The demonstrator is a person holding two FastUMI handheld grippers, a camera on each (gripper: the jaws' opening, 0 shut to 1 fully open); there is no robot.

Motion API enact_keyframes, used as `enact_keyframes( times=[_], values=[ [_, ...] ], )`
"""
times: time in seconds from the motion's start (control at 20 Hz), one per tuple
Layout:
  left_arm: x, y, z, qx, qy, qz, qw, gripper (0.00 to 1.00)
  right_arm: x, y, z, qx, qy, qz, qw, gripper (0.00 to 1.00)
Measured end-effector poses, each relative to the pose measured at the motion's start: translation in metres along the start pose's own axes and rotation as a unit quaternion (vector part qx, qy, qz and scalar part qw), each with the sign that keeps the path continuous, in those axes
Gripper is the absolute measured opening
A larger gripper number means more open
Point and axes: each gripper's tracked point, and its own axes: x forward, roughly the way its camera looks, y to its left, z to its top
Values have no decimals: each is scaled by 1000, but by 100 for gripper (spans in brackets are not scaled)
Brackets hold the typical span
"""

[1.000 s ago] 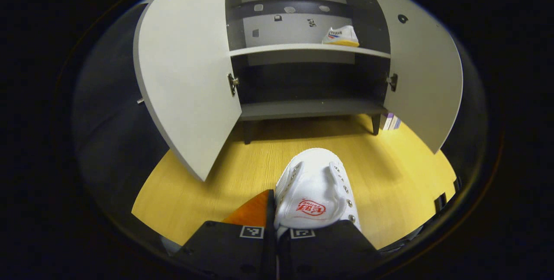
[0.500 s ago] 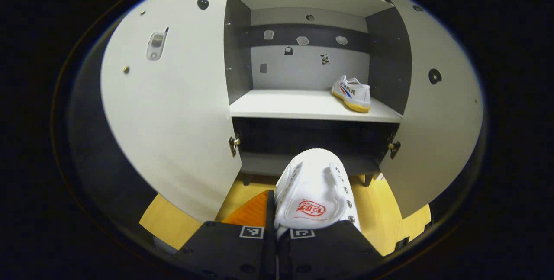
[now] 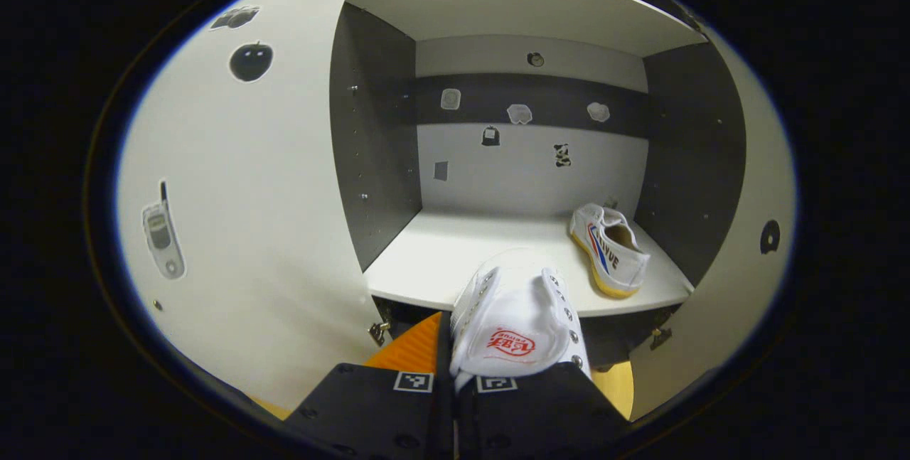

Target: Grab one shoe with the right hand and put it into the shoe cabinet, grab the other shoe with the left hand and put it into the shoe cabinet; then close the right door with the right hand and the left door with the left hand.

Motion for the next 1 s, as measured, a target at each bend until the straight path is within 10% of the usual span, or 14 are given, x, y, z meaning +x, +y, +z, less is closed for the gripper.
enact_keyframes(
  times=[1.0],
  values=[
    [216, -34, 56, 50, 57, 50, 996, 8, -2, -56, 8, -12, -4, -85, 996, 98]
  ],
)
